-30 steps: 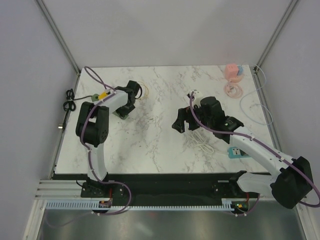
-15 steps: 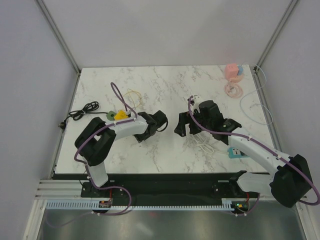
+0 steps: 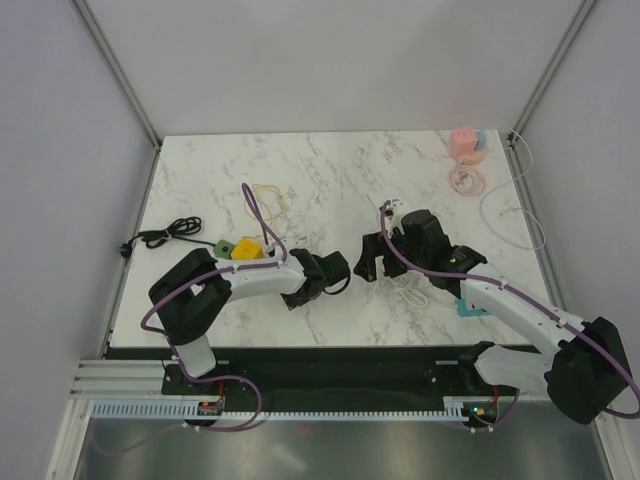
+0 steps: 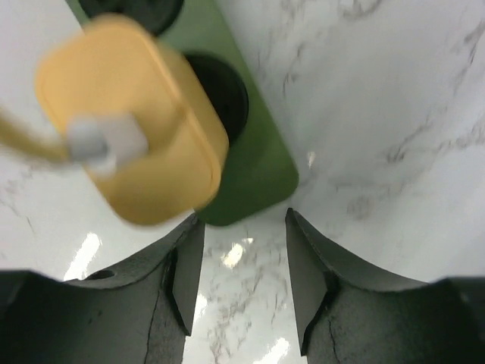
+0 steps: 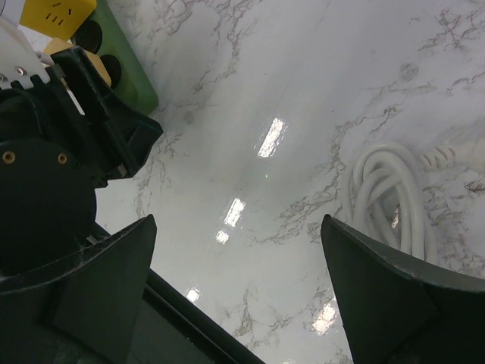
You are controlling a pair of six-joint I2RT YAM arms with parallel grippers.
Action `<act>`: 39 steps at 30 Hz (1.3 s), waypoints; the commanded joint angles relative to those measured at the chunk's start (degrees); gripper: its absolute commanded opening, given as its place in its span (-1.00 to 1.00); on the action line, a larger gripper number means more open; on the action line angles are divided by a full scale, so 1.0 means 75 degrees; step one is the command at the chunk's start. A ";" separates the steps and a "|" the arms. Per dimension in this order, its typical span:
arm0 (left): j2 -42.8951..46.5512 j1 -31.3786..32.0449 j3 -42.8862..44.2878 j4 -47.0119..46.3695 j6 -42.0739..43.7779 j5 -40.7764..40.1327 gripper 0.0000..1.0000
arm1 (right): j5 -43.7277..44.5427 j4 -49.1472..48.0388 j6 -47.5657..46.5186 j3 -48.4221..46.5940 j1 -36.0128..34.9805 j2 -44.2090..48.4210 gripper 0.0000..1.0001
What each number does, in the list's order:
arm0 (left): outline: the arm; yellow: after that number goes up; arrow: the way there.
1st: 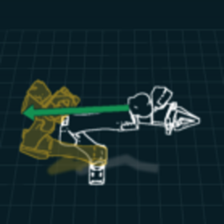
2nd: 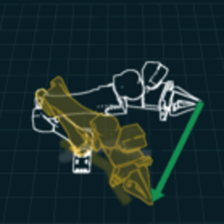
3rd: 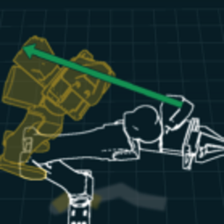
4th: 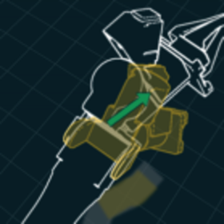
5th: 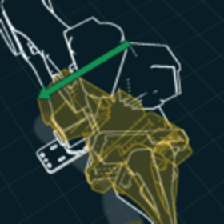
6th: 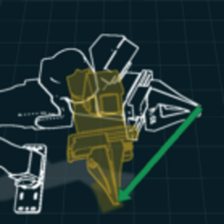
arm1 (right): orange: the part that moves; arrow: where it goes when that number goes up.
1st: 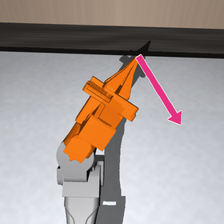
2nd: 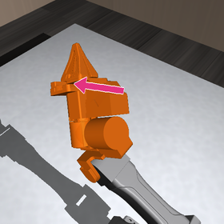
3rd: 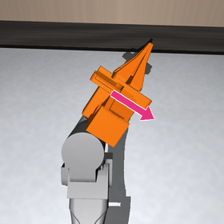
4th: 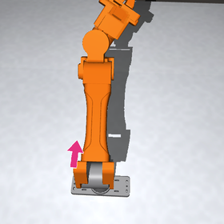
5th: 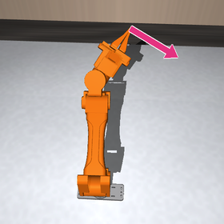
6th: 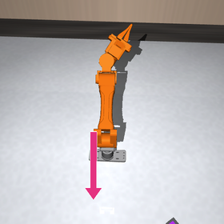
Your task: Pull the plug off the socket
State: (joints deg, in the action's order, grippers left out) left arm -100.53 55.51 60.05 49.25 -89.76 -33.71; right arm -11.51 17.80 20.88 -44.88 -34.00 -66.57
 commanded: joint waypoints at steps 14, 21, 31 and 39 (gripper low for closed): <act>0.1696 0.0427 -0.0437 0.0206 0.0165 0.0476 0.57 | -0.0048 -0.0171 -0.0194 0.0184 0.0010 -0.0265 0.96; 0.2821 0.0404 -0.0460 0.0908 0.0237 0.0394 0.58 | -0.0457 -0.0427 -0.0335 0.0195 -0.0002 -0.0370 0.96; 0.5667 -0.0379 -0.0835 0.1519 0.0998 0.0252 -0.03 | -0.1114 -0.1295 -0.0382 0.0067 -0.0259 -0.0991 0.95; 0.6573 -0.3927 -0.1351 0.0221 0.3294 0.2232 -0.25 | -0.0236 -0.2079 -0.0745 -0.0882 -0.1641 -0.2174 0.95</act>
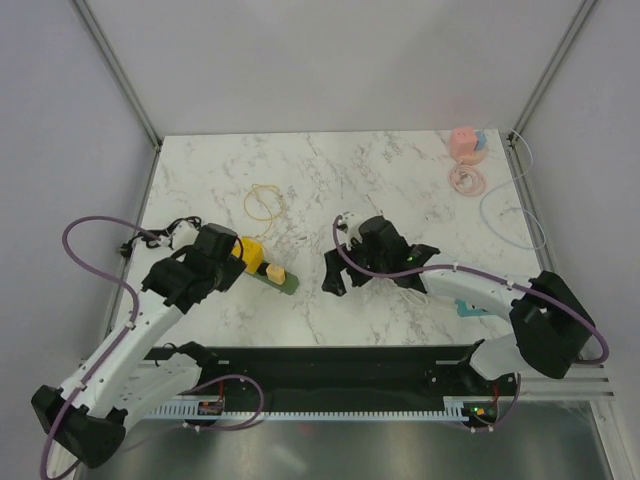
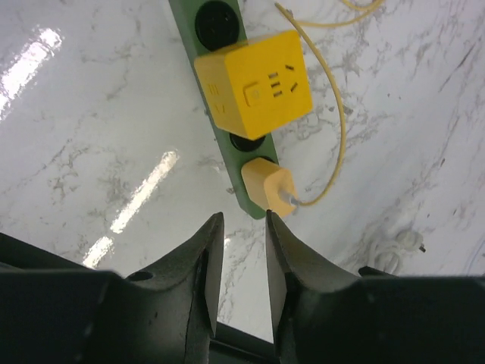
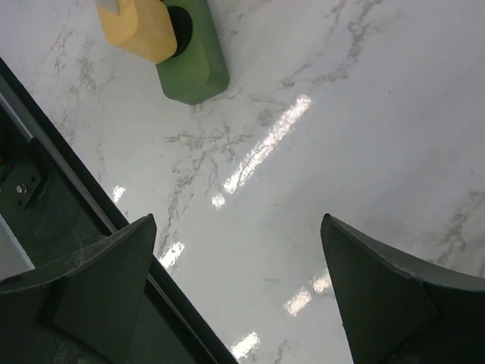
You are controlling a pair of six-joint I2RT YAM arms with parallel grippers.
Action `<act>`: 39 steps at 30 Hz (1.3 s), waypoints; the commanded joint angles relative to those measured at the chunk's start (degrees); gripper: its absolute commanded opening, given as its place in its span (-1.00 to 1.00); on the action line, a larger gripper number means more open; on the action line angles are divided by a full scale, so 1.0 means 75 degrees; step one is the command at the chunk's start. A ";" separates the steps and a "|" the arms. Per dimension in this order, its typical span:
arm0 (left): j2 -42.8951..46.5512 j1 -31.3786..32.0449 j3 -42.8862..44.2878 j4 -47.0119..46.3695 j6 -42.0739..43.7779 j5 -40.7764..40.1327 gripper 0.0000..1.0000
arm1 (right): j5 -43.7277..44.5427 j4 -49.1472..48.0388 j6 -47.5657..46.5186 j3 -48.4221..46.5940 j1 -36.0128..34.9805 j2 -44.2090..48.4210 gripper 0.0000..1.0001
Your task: Pull the plug off the socket
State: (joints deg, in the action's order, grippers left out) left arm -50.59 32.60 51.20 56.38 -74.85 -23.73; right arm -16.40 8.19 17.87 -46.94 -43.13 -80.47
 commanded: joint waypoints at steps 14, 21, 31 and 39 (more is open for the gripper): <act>-0.1774 -0.2952 -0.0053 -0.2688 0.2550 0.2765 -0.91 | 0.1226 -0.1044 -0.0917 -0.2589 -0.1854 -0.2595 0.75; -0.2032 -0.3011 -0.0112 -0.3064 0.2819 0.2706 -0.94 | 0.1285 -0.1326 -0.1175 -0.3011 -0.2018 -0.3180 0.56; -0.2266 -0.3011 -0.0229 -0.3193 0.3077 0.2613 -0.94 | 0.1519 -0.1115 -0.1398 -0.3737 -0.2135 -0.3861 0.34; -0.2302 -0.3011 -0.0498 -0.3263 0.3054 0.2706 -0.94 | 0.1789 -0.0729 -0.1621 -0.4206 -0.2182 -0.4235 0.28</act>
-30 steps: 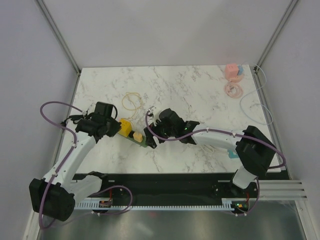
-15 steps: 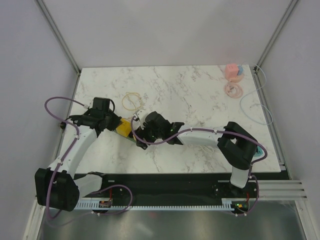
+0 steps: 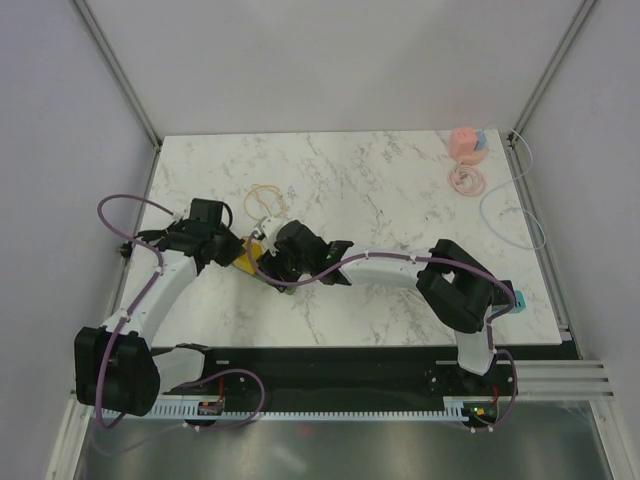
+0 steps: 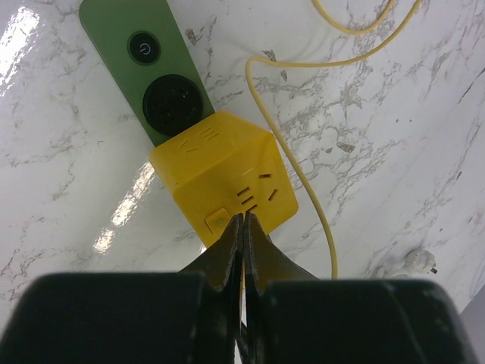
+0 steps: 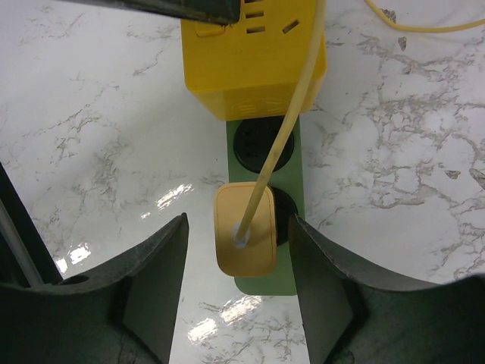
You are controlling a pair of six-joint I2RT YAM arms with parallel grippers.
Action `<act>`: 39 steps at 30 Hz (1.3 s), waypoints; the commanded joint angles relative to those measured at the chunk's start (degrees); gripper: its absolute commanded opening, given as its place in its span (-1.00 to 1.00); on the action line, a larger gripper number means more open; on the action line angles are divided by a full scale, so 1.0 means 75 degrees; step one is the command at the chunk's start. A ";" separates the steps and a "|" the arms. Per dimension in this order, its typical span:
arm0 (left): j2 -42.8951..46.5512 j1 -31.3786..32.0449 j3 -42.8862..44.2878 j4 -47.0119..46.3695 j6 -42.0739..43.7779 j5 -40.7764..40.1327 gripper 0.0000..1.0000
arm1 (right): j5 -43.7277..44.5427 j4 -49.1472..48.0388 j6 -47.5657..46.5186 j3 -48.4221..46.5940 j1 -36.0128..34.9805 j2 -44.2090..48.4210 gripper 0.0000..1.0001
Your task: Pull the plug off the socket
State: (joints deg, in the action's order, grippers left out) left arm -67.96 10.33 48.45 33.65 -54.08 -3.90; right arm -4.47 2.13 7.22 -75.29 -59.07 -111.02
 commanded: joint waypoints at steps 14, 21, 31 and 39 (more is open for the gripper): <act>-0.0008 -0.0041 -0.0330 -0.0338 0.0332 0.0004 -0.94 | 0.0549 0.0243 -0.0190 -0.0485 -0.0116 -0.0326 -0.43; 0.0003 -0.0041 -0.0413 -0.0385 0.0379 0.0075 -0.95 | 0.0537 0.0290 -0.0108 -0.0591 -0.0198 -0.0302 -0.92; -0.0114 -0.0041 -0.0565 -0.0397 0.0450 0.0098 -0.95 | 0.0737 0.0361 0.0150 -0.0661 -0.0339 -0.0244 -1.00; -0.0138 -0.0041 -0.0834 -0.0420 0.0438 0.0145 -0.96 | 0.1158 0.0512 0.0162 -0.1000 -0.0339 -0.0162 -1.00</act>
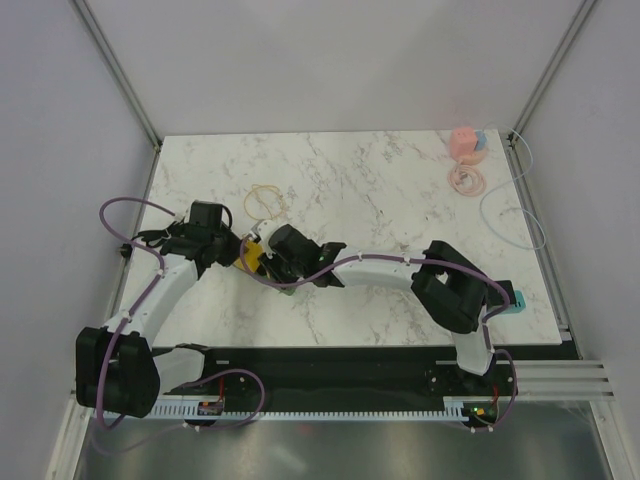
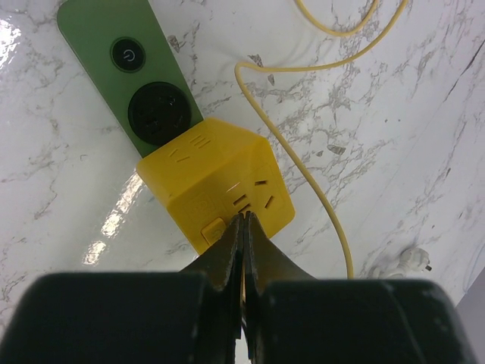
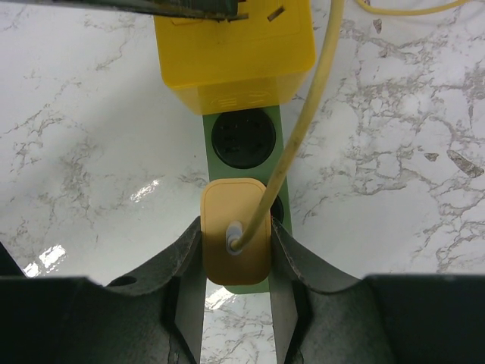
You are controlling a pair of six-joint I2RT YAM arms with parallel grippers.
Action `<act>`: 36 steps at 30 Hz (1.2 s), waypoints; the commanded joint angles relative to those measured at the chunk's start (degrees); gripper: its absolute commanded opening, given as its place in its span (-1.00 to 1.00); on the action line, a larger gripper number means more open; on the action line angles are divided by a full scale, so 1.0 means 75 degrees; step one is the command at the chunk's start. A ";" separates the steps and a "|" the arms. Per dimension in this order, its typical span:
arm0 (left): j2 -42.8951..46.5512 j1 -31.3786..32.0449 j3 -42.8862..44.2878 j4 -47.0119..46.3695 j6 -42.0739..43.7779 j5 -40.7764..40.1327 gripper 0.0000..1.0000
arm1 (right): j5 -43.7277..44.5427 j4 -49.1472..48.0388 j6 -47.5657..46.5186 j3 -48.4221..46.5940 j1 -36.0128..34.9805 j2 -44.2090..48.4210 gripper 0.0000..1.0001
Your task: Pull the plug off the socket
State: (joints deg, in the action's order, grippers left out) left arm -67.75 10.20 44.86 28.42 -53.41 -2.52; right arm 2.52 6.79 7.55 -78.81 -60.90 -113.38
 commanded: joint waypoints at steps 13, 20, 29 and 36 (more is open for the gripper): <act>0.0301 -0.0035 -0.0252 0.0253 0.0523 0.0219 -0.88 | 0.0695 -0.0003 0.0001 -0.0567 -0.0024 0.0984 -1.00; 0.1612 -0.0047 0.0147 0.0393 0.0629 0.0489 -0.14 | 0.0449 0.0267 -0.0139 -0.0719 0.0526 0.1734 -1.00; 0.2774 -0.0047 0.0569 0.0850 0.0886 0.0746 -0.01 | 0.0483 0.0677 -0.0796 -0.1995 0.1147 0.2075 -1.00; 0.3361 -0.0047 0.0605 0.0979 0.1039 0.1156 0.01 | 0.0367 0.0876 -0.0913 -0.3703 0.2143 0.1712 -1.00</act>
State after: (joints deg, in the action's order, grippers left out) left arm -43.70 10.09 47.48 34.61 -48.71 3.36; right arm 5.41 13.93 2.26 -99.42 -47.90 -100.29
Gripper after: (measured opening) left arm 0.503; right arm 0.400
